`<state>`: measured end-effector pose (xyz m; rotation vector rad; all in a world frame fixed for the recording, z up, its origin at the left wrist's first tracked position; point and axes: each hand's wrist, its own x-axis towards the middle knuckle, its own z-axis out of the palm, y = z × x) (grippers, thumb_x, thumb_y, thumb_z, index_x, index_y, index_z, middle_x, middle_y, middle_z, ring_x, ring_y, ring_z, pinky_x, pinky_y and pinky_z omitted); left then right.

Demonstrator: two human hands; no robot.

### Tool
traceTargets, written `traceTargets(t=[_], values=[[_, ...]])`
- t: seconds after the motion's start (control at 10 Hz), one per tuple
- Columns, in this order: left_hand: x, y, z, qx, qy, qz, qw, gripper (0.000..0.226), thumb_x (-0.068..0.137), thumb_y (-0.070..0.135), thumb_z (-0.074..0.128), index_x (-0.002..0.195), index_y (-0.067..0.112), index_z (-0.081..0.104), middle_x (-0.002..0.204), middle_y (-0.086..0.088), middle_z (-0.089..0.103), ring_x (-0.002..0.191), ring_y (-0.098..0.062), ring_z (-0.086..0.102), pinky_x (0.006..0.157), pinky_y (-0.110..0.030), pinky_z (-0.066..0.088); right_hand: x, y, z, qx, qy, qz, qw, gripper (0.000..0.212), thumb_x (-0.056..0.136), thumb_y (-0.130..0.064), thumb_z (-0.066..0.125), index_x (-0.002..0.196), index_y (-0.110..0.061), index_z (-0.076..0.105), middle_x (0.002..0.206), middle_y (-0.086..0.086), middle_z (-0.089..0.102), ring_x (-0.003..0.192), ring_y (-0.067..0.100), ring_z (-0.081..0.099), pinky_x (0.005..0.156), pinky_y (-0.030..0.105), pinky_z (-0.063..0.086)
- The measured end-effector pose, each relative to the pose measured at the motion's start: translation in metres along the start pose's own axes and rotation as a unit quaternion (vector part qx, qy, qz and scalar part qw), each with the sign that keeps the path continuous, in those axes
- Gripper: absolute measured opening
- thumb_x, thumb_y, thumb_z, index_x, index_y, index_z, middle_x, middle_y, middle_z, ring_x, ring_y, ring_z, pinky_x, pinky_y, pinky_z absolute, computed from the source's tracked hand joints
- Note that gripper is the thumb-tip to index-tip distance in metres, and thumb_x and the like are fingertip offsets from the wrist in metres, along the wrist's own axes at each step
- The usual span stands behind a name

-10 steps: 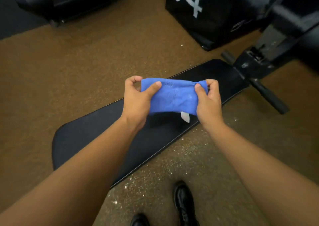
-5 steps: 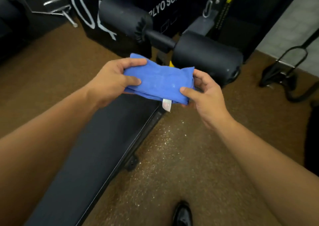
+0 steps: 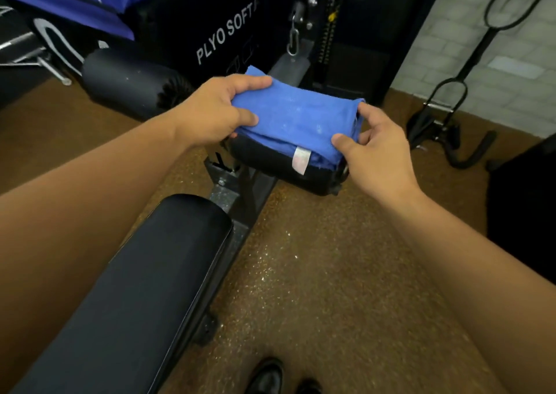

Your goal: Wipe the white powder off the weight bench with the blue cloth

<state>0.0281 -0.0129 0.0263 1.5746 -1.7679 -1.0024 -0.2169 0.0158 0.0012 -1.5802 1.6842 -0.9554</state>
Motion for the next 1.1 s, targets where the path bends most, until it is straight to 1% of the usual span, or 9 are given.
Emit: traceTargets(t=[0.1,0.3,0.4,0.5,0.6,0.7,0.9,1.0,1.1], values=[[0.006,-0.009,0.001,0.057,-0.025,-0.009,0.998,0.06,0.09,0.004,0.065,0.141,0.032,0.05,0.143,0.007,0.041,0.121,-0.014,0.047,0.095,-0.022,0.039,0.001,0.003,0.004,-0.007,-0.024,0.036,0.999,0.057,0.086,-0.027,0.068,0.138,-0.025,0.046,0.103,0.005,0.065,0.093,0.021,0.064,0.076,0.033,0.051],[0.007,-0.018,0.003,0.222,-0.01,-0.001,0.975,0.063,0.088,0.027,0.067,0.146,0.037,0.042,0.135,0.008,0.028,0.112,-0.017,0.044,0.088,-0.025,0.034,-0.002,0.002,0.005,-0.065,-0.05,0.072,0.994,0.047,0.085,-0.039,0.066,0.126,-0.029,0.046,0.108,-0.002,0.062,0.09,0.016,0.061,0.066,0.028,0.043],[0.005,-0.015,-0.001,0.289,0.025,0.01,0.957,0.075,0.073,0.048,0.053,0.147,0.034,0.042,0.142,-0.001,0.028,0.12,-0.026,0.04,0.094,-0.035,0.037,-0.008,-0.004,0.0,-0.093,0.033,0.061,0.993,0.04,0.083,-0.04,0.064,0.115,-0.028,0.043,0.111,-0.001,0.055,0.092,0.014,0.056,0.064,0.028,0.038],[0.0,-0.004,0.006,0.351,0.073,0.17,0.918,0.07,0.075,0.047,0.042,0.141,0.025,0.052,0.149,-0.006,0.038,0.129,-0.031,0.038,0.099,-0.047,0.034,-0.016,-0.021,0.002,-0.174,0.12,-0.102,0.972,0.041,0.087,-0.037,0.057,0.124,-0.022,0.048,0.124,-0.001,0.046,0.112,0.013,0.045,0.081,0.027,0.038],[0.008,0.0,0.026,0.361,0.018,0.268,0.893,0.059,0.093,0.04,0.039,0.144,0.014,0.049,0.153,-0.006,0.041,0.139,-0.027,0.038,0.109,-0.048,0.035,-0.004,-0.028,0.02,-0.249,0.032,-0.232,0.94,0.046,0.095,-0.037,0.048,0.135,-0.015,0.05,0.14,0.002,0.049,0.13,0.016,0.042,0.104,0.038,0.038],[0.016,-0.011,0.041,0.356,-0.046,0.24,0.902,0.062,0.099,0.046,0.029,0.15,0.011,0.039,0.157,-0.006,0.036,0.146,-0.023,0.031,0.118,-0.047,0.027,0.008,-0.016,0.032,-0.306,-0.072,-0.226,0.922,0.053,0.101,-0.04,0.038,0.147,-0.013,0.036,0.152,0.005,0.039,0.14,0.019,0.033,0.114,0.042,0.028],[0.018,-0.031,0.041,0.399,-0.055,0.253,0.88,0.067,0.1,0.057,0.028,0.153,0.017,0.03,0.159,-0.003,0.032,0.147,-0.021,0.025,0.121,-0.044,0.017,0.009,0.008,0.025,-0.348,-0.121,-0.233,0.9,0.068,0.097,-0.058,0.03,0.152,-0.018,0.023,0.156,0.002,0.031,0.143,0.019,0.026,0.117,0.041,0.019],[0.02,-0.018,0.036,0.403,-0.094,0.225,0.882,0.07,0.098,0.061,0.022,0.155,0.02,0.025,0.161,-0.002,0.028,0.149,-0.021,0.022,0.12,-0.042,0.012,0.015,-0.003,0.02,-0.352,-0.146,-0.206,0.901,0.071,0.096,-0.059,0.033,0.152,-0.016,0.021,0.157,0.003,0.028,0.143,0.018,0.024,0.118,0.041,0.018],[0.013,0.001,0.029,0.43,-0.167,0.147,0.875,0.082,0.09,0.07,0.007,0.157,0.024,0.004,0.166,0.002,0.005,0.152,-0.016,-0.001,0.119,-0.036,-0.005,0.009,-0.019,0.006,-0.341,-0.212,-0.128,0.907,0.079,0.094,-0.064,0.033,0.154,-0.02,0.007,0.162,0.001,0.013,0.147,0.019,0.011,0.119,0.046,0.012]])
